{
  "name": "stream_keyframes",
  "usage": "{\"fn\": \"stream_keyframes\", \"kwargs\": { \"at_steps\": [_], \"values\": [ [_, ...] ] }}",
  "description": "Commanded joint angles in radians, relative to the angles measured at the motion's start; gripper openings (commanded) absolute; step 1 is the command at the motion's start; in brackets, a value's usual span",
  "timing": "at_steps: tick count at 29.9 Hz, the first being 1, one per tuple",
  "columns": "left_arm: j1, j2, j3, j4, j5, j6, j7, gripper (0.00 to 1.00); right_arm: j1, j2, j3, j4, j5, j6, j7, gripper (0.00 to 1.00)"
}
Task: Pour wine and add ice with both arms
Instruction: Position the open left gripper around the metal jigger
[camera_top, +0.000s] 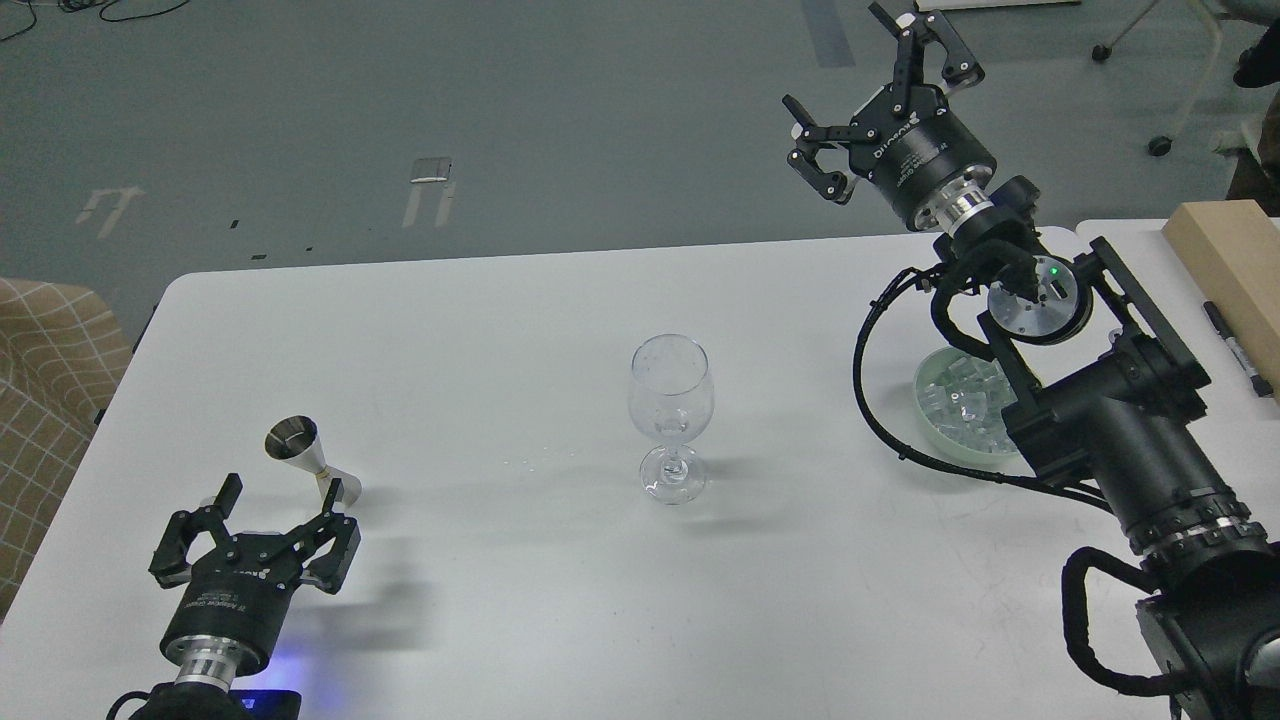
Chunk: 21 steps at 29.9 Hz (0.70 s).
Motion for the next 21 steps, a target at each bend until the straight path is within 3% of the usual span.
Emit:
{"fn": "stream_keyframes", "kwargs": {
  "at_steps": [1, 21],
  "values": [
    [0.0, 0.0, 0.003, 0.0, 0.0, -0.002, 0.002, 0.96, 0.001, 0.0, 0.0, -0.004, 0.0, 0.0, 0.0, 1.0],
    [-0.02, 0.0, 0.013, 0.068, 0.0, -0.081, -0.001, 0.98, 0.001, 0.0, 0.0, -0.006, 0.0, 0.0, 0.0, 1.0]
  ]
}}
